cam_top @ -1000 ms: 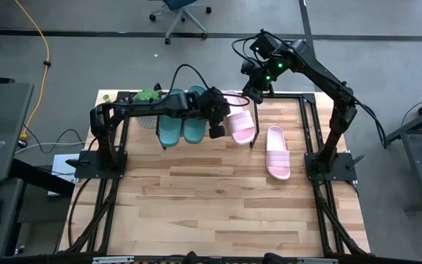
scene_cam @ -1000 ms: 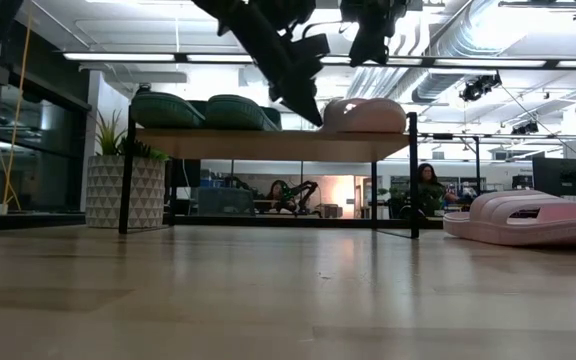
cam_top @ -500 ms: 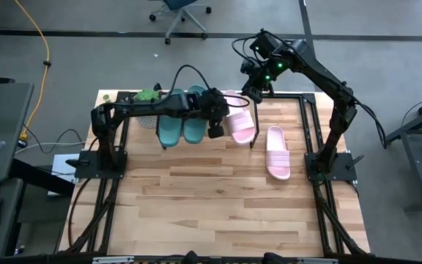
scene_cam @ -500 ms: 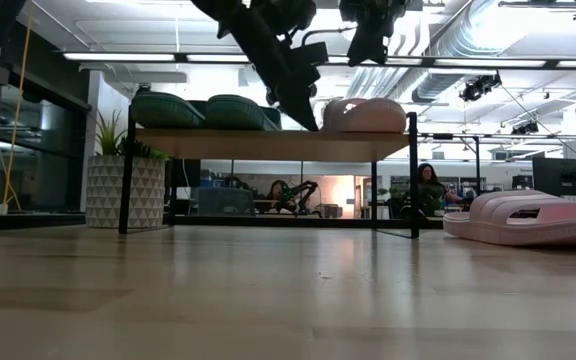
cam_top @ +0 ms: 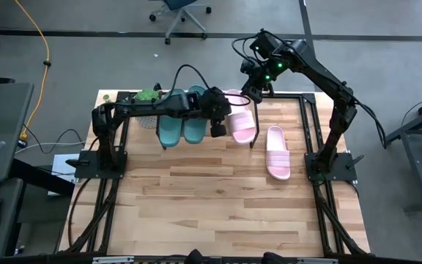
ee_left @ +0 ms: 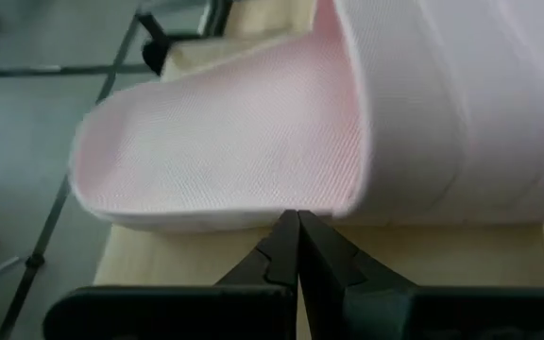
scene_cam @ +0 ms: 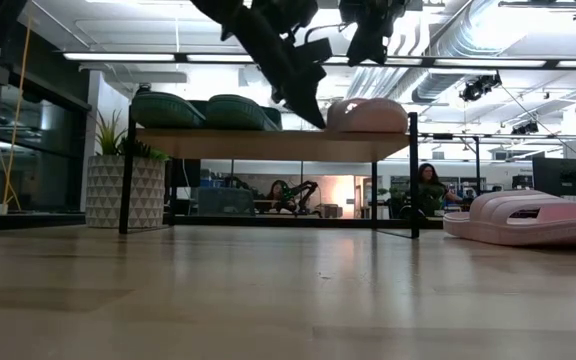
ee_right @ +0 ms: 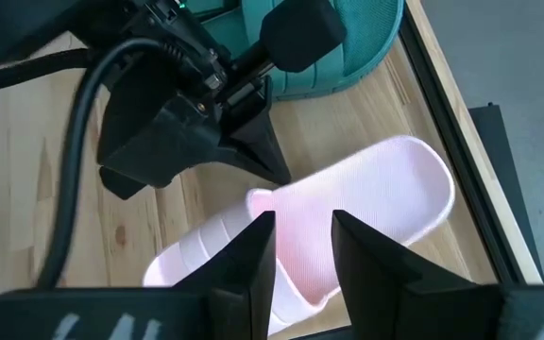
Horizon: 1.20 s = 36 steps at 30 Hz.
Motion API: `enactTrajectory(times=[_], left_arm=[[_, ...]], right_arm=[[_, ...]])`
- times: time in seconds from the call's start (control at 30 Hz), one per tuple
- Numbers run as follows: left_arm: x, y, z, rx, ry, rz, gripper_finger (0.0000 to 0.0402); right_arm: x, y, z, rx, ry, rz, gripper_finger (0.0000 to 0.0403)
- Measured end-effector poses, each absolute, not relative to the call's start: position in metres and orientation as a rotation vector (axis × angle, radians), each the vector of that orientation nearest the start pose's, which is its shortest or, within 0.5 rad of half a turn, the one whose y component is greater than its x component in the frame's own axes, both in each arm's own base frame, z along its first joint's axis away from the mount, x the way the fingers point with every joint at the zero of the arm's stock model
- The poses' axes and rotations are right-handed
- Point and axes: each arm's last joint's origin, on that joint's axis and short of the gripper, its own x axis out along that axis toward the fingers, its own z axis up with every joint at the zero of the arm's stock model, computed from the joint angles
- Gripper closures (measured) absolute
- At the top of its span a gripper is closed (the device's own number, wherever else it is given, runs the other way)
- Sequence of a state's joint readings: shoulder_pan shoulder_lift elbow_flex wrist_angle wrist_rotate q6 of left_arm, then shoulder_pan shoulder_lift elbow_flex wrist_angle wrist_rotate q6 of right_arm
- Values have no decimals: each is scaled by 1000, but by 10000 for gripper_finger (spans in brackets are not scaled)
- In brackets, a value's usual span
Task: Pick and place slides into the shelf
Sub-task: Adjust the pink slide on the shelf
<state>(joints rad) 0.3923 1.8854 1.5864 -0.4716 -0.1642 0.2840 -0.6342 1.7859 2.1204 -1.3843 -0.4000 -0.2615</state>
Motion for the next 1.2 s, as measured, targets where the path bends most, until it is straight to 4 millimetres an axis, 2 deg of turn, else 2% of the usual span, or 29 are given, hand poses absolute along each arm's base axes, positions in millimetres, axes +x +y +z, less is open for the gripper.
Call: enactTrajectory(times=[0.33,0.5,0.77,0.93,1.2], left_arm=[[391,166,275,183,811,399,402],[388,166,277,182,820,400,402],[382,165,305,248,923,438,402],[380,165,326,248,904,442,402],[375,160,329,207,969,373,402]], right_arm=[[276,-189,416,278,936,-86,306],[269,-196,413,289,935,-39,306],[268,-223,396,314,925,35,302],[275,-228,383,353,944,88,277],[289,-228,363,373,1044,105,224]])
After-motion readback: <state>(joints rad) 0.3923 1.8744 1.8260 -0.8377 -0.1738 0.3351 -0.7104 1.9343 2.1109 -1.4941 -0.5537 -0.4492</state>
